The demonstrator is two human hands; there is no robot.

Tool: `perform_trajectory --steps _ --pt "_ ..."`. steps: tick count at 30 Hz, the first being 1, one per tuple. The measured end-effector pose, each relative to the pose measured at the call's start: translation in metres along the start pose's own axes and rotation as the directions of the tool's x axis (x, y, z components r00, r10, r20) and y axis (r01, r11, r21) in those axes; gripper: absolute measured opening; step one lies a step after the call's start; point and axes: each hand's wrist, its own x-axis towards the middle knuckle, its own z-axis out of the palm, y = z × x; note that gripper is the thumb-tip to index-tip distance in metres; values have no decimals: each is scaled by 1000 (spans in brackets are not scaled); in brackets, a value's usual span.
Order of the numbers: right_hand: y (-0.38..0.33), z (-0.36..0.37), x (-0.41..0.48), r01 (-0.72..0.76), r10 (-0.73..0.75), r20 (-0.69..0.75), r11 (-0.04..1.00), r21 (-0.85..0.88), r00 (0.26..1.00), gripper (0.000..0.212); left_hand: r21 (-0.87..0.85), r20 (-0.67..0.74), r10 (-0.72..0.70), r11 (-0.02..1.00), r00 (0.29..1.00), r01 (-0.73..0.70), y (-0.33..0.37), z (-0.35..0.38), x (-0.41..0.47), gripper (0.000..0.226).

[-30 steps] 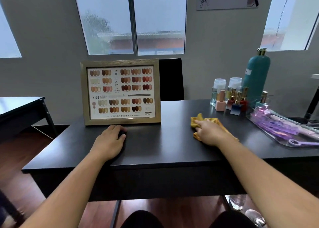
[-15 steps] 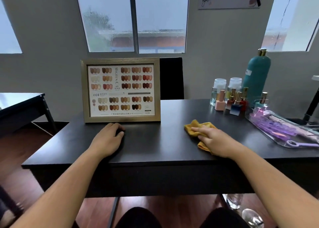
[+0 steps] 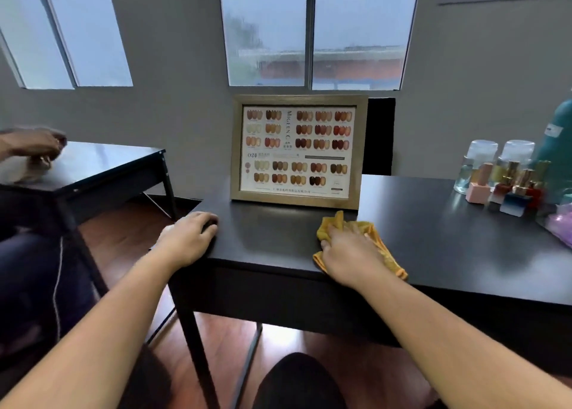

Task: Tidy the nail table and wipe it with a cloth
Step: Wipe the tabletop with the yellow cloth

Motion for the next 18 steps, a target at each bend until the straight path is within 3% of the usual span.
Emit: perform_trajectory --steps 5,8,11,18 --pt "-48 12 13 101 -101 44 995 -7 994 63 -26 39 -70 997 997 71 -39 -8 -12 47" --pt "-75 20 25 178 -177 78 984 4 981 58 -83 55 -93 992 994 97 -47 -5 -17 50" --pt "-95 24 40 272 -269 127 962 -3 955 57 -24 59 -92 995 994 93 -40 -2 -16 50" --pt "-121 25 55 508 -520 280 853 121 807 48 9 45 -127 992 991 127 -40 -5 -20 49"
